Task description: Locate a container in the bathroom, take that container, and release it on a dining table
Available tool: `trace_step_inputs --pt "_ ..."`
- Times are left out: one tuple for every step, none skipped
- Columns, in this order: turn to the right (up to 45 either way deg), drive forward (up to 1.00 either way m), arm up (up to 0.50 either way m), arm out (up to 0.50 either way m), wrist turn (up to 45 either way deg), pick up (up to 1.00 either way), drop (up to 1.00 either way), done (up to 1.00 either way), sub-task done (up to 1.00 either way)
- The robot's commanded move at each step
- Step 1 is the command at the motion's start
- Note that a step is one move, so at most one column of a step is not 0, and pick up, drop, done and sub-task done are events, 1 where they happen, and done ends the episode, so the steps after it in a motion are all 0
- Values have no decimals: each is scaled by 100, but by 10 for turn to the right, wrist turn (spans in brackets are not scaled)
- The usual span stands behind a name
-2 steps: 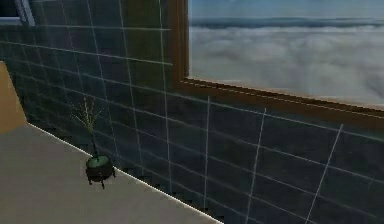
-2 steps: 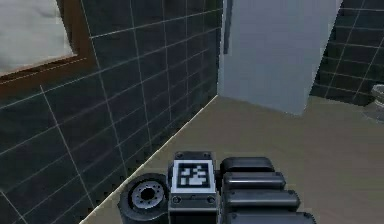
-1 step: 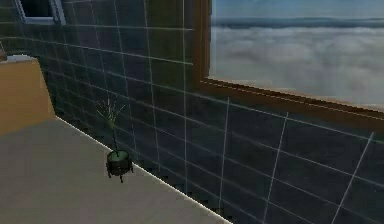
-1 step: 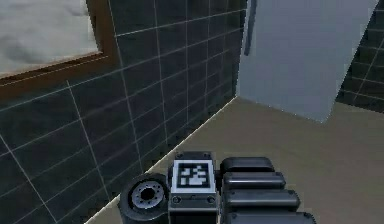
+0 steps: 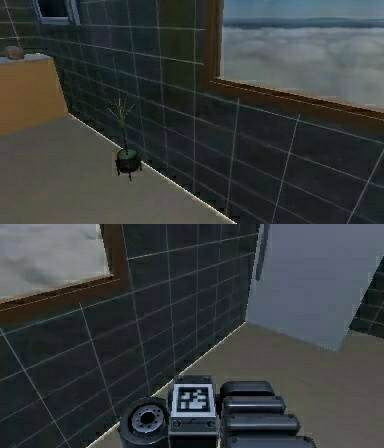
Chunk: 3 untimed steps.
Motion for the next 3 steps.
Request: trace_step_inputs --pt "450 0 0 0 0 0 0 0 0" --pt "450 0 0 0 0 0 0 0 0" --pt "120 0 0 0 0 0 0 0 0"
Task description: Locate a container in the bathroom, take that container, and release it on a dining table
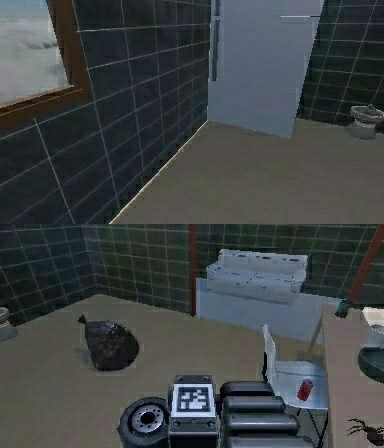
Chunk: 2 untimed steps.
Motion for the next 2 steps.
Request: trace_step_inputs --pt "0 10 0 0 0 0 0 0 0" --pt "-450 0 0 0 0 0 0 0 0"
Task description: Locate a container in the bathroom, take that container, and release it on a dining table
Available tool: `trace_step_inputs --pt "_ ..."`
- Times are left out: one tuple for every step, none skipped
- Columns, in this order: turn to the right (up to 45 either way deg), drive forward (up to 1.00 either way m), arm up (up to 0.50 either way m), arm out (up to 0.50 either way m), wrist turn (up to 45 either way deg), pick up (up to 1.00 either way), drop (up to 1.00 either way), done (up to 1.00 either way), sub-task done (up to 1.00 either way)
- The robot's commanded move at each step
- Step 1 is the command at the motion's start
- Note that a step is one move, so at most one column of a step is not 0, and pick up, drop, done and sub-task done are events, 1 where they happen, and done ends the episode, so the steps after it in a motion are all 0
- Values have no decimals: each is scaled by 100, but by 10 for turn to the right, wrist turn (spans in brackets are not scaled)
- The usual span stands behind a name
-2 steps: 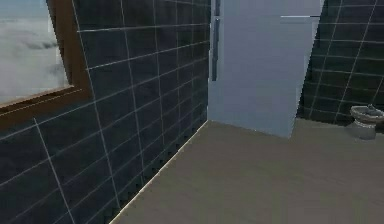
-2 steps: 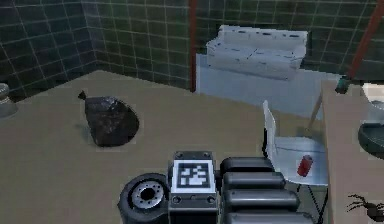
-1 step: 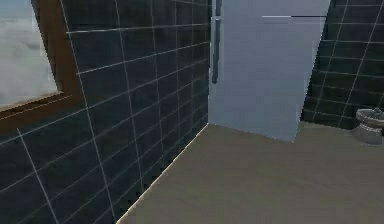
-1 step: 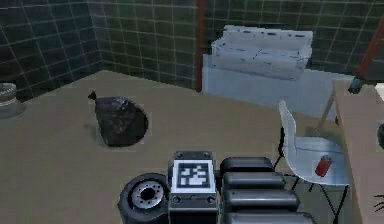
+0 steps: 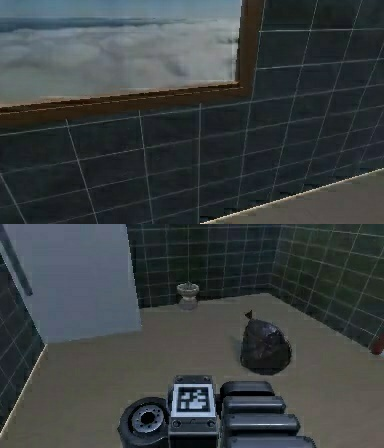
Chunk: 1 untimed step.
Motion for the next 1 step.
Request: trace_step_inputs --pt "-360 0 0 0 0 0 0 0 0"
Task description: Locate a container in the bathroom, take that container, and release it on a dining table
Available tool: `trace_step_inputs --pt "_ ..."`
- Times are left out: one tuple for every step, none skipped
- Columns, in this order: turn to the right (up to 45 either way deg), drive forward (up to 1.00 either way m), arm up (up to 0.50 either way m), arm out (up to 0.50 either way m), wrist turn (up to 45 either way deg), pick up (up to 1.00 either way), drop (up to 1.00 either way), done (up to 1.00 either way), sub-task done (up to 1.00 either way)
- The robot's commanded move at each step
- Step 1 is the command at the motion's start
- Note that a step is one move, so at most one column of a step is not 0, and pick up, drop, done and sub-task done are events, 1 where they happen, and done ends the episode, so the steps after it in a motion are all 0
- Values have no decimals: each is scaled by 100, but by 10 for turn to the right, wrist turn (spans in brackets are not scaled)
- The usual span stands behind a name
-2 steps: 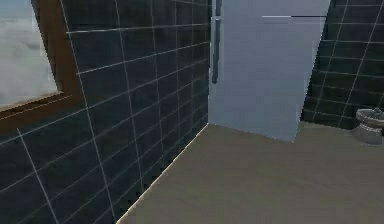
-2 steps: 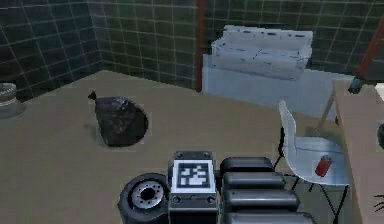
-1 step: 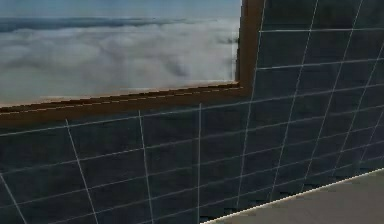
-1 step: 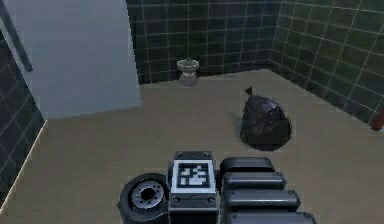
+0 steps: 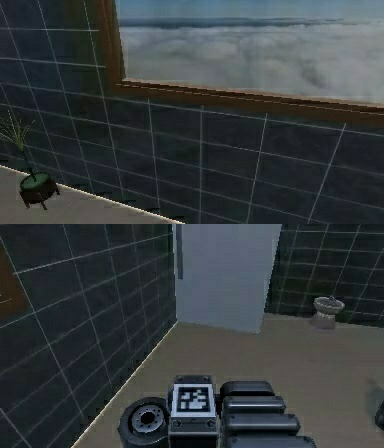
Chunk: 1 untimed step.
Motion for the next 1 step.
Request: trace_step_inputs --pt "0 20 0 0 0 0 0 0 0"
